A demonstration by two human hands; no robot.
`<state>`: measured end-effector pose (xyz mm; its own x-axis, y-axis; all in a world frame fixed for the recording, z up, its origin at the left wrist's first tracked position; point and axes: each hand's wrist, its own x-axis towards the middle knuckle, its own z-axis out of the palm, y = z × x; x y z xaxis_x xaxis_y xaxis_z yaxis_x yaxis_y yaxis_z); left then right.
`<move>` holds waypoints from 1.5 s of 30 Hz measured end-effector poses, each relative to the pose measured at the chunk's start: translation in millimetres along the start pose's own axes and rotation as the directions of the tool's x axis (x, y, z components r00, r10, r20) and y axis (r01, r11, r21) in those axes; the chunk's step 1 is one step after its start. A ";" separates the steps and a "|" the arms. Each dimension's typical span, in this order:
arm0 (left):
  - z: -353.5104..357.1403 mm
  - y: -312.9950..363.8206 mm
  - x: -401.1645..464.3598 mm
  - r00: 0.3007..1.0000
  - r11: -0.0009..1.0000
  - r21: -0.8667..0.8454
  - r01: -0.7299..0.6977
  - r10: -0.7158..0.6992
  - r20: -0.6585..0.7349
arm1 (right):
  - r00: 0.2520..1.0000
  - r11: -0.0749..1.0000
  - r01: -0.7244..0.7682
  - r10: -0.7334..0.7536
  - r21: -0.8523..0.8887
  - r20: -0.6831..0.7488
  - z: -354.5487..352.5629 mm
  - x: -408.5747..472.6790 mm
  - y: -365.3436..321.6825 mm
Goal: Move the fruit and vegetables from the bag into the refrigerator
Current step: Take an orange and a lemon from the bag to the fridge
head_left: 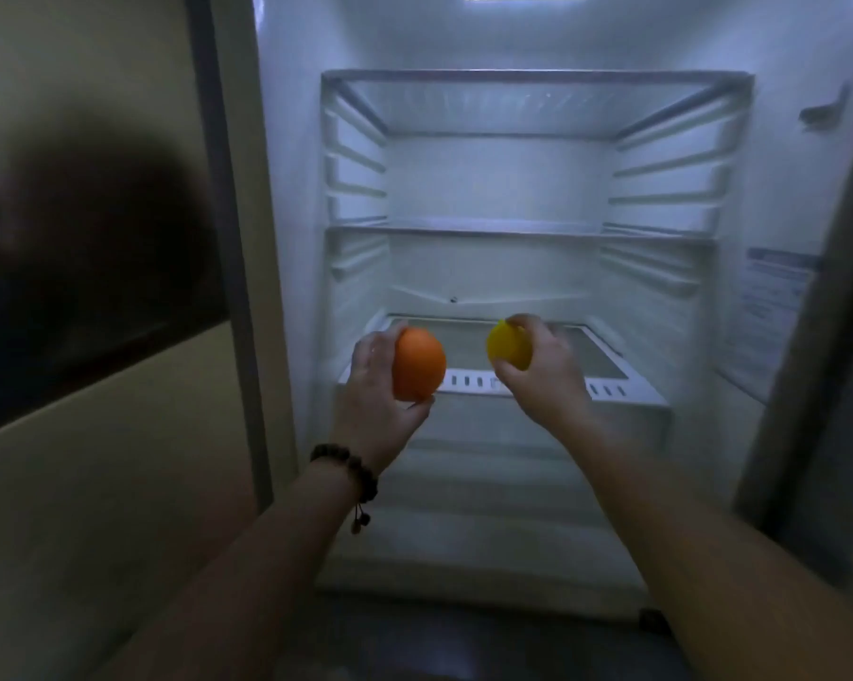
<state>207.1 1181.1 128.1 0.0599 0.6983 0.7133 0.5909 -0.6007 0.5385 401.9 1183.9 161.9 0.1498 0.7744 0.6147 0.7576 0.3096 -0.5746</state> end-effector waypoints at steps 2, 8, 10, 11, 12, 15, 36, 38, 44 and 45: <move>9.2 -7.1 28.8 1.000 1.000 -0.006 0.005 -0.005 0.027 | 0.999 0.999 -0.032 0.032 -0.001 0.016 10.5 33.7 11.0; 43.5 -28.2 95.4 0.990 0.989 -0.086 0.124 -0.118 0.073 | 0.998 0.999 0.025 -0.023 -0.021 0.060 49.1 94.6 36.3; 55.1 -37.9 114.5 0.992 0.991 -0.073 0.114 -0.110 0.063 | 0.990 0.997 0.034 -0.025 -0.066 0.141 58.8 109.7 43.5; 60.5 -43.4 124.7 0.991 0.989 -0.071 0.127 -0.123 0.057 | 0.983 0.995 0.042 -0.026 -0.086 0.182 63.0 117.3 47.1; 65.7 -49.2 135.2 0.987 0.985 -0.079 0.156 -0.151 0.060 | 0.977 0.994 0.050 -0.028 -0.100 0.213 66.7 125.1 49.9; 84.3 -72.9 165.5 0.964 0.967 -0.029 0.254 -0.251 0.086 | 0.964 0.994 0.030 0.000 -0.109 0.265 75.9 148.3 55.1; 113.3 -112.4 206.9 0.864 0.859 0.222 0.462 -0.492 0.107 | 0.932 0.983 0.001 0.065 -0.182 0.356 122.5 203.1 76.6; 108.0 -105.1 201.8 0.866 0.854 0.231 0.466 -0.493 0.080 | 0.929 0.978 0.011 0.066 -0.207 0.365 115.8 196.9 75.6; 85.5 -74.1 179.6 0.925 0.905 0.225 0.361 -0.378 0.035 | 0.934 0.958 0.090 0.014 -0.272 0.358 91.4 161.8 65.3; 80.3 -68.6 174.5 0.931 0.909 0.234 0.345 -0.364 0.039 | 0.934 0.954 0.111 -0.004 -0.280 0.356 86.4 154.9 62.6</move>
<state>241.6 1375.5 179.6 -0.1280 0.8834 0.4507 0.7461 -0.2136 0.6306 417.7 1370.9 174.5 -0.0894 0.9187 0.3846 0.9169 0.2267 -0.3284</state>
